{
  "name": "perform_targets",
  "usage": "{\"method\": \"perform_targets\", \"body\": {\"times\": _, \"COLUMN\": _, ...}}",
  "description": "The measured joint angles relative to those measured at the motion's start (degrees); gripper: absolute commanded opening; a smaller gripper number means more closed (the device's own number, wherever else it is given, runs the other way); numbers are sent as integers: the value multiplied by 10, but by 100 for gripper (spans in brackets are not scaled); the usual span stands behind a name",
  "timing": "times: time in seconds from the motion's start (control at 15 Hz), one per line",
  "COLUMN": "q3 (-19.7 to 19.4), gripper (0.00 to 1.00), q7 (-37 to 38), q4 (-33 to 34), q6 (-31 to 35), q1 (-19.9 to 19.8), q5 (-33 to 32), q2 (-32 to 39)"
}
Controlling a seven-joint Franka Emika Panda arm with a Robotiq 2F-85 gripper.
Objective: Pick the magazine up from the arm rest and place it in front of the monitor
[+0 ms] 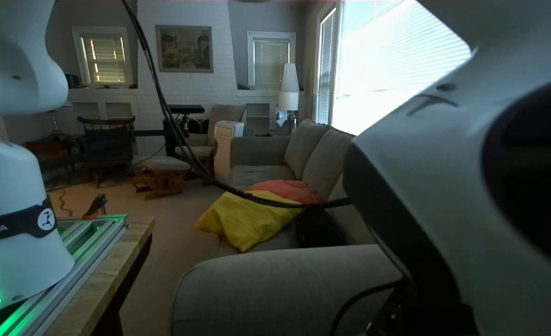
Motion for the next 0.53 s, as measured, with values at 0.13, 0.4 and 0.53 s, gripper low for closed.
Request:
{"method": "perform_targets", "body": {"times": 0.13, "q3": -19, "gripper": 100, "q7": 43, "q4": -2, "q6": -24, "q1": 21, "q5": -69, "q2": -19}}
{"method": "perform_targets", "body": {"times": 0.4, "q3": -33, "gripper": 100, "q7": 107, "q4": -2, "q6": -106, "q1": 46, "q5": -225, "q2": -53}}
{"method": "perform_targets", "body": {"times": 0.53, "q3": -32, "gripper": 100, "q7": 126, "q4": -2, "q6": -156, "q1": 56, "q5": -295, "q2": -75}}
